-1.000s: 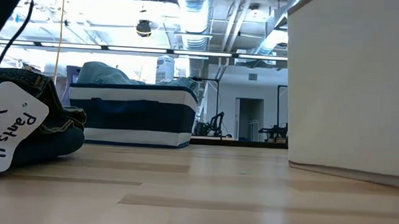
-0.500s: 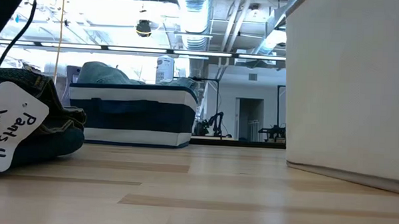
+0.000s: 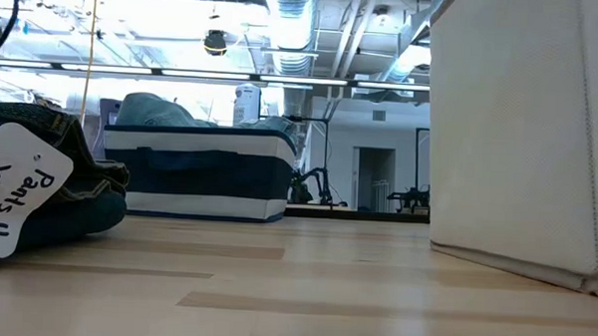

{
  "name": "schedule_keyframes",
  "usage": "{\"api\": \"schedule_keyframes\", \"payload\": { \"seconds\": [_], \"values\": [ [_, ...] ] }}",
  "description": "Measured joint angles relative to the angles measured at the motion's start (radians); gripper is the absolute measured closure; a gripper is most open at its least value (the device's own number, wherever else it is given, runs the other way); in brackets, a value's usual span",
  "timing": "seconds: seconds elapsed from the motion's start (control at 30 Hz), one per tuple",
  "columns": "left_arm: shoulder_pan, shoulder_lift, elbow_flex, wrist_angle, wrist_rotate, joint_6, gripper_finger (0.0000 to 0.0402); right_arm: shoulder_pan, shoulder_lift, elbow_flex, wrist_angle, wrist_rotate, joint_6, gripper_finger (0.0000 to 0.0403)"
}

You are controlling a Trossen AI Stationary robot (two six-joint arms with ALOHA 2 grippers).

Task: Sort clothes
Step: Put the black pants into the white laundry organizer

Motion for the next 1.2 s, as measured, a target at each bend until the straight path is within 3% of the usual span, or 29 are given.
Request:
{"api": "schedule_keyframes", "payload": {
  "seconds": [0.1,0.17,0.37,0.6,0.73,1.0,1.2],
  "values": [
    [-0.052,-0.005,-0.001,-0.288,-0.004,-0.2,0.022,-0.007,0.005,0.0,-0.003,0.0,0.028,0.0133],
    [-0.098,0.003,-0.019,-0.377,-0.003,-0.32,0.0221,-0.012,0.014,0.0,-0.006,0.001,0.034,0.0133],
    [-0.205,-0.011,-0.223,-0.367,0.04,-0.467,0.0213,-0.052,0.05,0.0,0.001,0.003,0.039,0.0133],
    [-0.264,-0.082,-0.49,-0.346,0.127,-0.665,0.0168,-0.086,0.089,0.0,0.003,0.005,0.066,0.0133],
    [-0.272,-0.129,-0.607,-0.227,0.155,-0.703,0.0156,-0.088,0.102,0.0,0.006,0.005,0.075,0.0133],
    [-0.269,-0.143,-0.749,-0.078,0.207,-0.752,0.0155,-0.096,0.104,0.0,0.0,0.005,0.083,0.0133],
    [-0.251,-0.143,-0.79,-0.063,0.243,-0.808,0.0155,-0.096,0.103,0.0,-0.006,0.005,0.084,0.0133]
  ]
}}
